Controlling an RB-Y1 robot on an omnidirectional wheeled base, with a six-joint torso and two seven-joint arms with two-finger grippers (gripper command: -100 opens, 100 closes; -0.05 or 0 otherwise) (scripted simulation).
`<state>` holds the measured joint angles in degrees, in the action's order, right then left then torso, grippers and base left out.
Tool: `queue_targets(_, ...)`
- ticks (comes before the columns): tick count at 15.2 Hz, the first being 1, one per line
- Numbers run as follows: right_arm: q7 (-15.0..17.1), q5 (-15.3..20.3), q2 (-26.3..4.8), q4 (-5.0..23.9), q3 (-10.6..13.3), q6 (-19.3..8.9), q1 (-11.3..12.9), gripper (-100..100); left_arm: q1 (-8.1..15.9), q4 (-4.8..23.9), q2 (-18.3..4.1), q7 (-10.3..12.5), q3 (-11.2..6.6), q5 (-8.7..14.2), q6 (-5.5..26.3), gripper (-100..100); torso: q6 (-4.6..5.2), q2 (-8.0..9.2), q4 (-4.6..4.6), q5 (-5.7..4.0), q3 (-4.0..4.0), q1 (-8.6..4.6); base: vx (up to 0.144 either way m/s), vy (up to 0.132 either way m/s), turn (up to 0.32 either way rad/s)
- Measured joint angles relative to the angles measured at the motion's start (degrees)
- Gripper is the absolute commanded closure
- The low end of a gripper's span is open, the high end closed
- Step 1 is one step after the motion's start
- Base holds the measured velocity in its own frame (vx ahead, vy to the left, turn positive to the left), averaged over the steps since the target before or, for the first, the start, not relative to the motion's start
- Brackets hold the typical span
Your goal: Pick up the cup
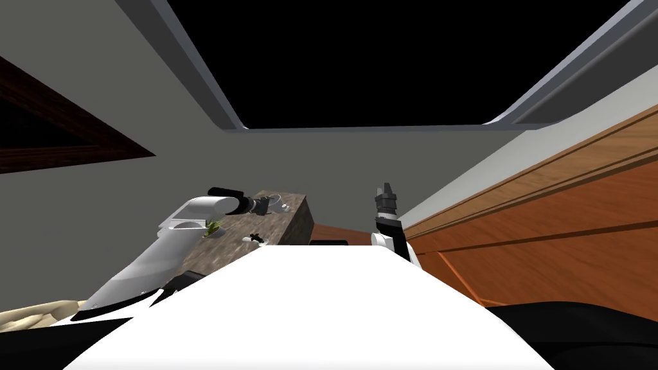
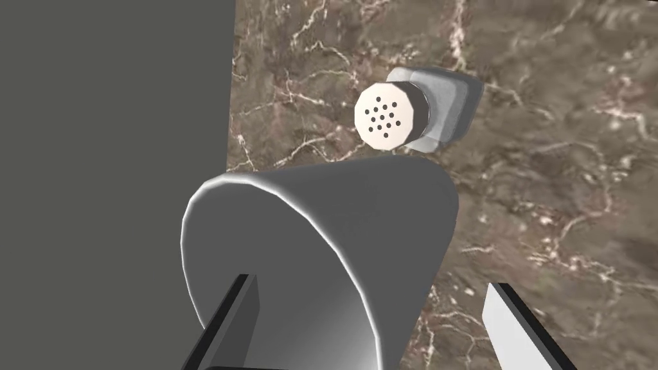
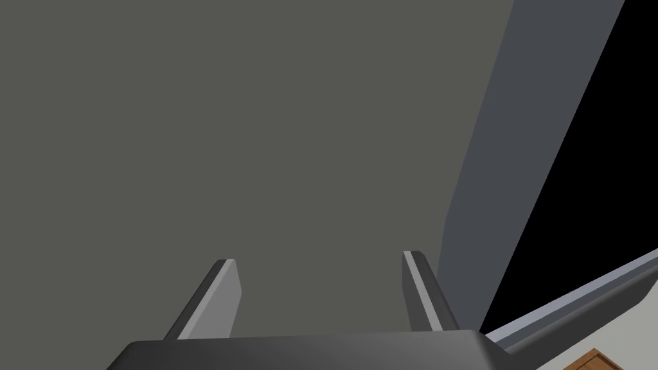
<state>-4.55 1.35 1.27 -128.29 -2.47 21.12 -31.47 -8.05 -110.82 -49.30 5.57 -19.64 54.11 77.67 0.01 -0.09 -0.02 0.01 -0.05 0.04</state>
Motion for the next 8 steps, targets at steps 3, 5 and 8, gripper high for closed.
queue_targets(3,0.00,0.00,0.00,0.00,0.00,0.00,0.00,0,0.64,0.87,-1.13,-0.13,-0.80,1.95,3.38,-100,0.00,-0.02,0.00,0.00,-0.01,0.00,0.019,0.015,-0.061)
queue_targets(5,0.00,0.00,0.00,0.00,0.00,0.00,0.00,0,1.12,1.33,-1.76,-0.09,-1.14,3.00,5.67,-100,0.00,-0.02,0.00,0.00,-0.01,0.01,0.017,0.017,-0.069)
queue_targets(8,0.00,0.00,0.00,0.00,0.00,0.00,0.00,0,1.71,1.91,-2.63,0.01,-1.69,4.56,9.10,-100,0.00,-0.01,0.00,0.00,-0.01,0.00,0.016,0.015,-0.055)
